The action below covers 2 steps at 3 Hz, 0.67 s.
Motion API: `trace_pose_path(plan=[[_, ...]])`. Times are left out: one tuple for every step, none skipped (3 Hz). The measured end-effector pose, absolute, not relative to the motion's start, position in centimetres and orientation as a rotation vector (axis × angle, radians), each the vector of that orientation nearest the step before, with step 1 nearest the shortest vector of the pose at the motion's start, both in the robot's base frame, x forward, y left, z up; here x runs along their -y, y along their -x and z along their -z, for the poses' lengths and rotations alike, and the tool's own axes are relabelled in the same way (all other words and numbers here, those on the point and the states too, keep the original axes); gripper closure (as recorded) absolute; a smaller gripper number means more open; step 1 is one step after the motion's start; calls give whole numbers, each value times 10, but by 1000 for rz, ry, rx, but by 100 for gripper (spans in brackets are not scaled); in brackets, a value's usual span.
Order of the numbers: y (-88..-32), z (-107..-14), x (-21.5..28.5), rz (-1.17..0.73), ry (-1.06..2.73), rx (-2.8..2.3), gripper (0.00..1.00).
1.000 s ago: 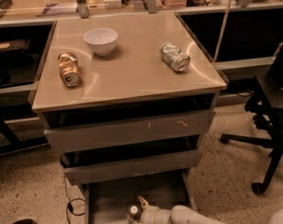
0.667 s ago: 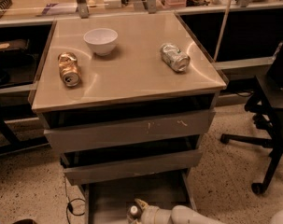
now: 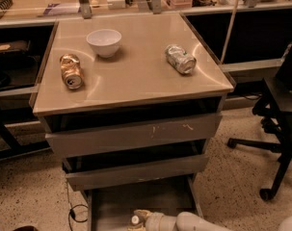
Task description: Pick blue plastic bottle from bottom drawer and place on counter
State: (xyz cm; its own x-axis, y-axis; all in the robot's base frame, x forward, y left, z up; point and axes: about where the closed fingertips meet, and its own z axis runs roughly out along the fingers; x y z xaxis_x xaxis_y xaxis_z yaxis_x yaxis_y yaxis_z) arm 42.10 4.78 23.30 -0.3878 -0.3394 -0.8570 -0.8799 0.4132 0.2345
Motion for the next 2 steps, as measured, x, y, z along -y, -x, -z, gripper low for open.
trace_pose_path(plan=[[-421,-233,-48,-918,1037,-1923,88],[-421,-233,-48,-919,1037,-1923,100]])
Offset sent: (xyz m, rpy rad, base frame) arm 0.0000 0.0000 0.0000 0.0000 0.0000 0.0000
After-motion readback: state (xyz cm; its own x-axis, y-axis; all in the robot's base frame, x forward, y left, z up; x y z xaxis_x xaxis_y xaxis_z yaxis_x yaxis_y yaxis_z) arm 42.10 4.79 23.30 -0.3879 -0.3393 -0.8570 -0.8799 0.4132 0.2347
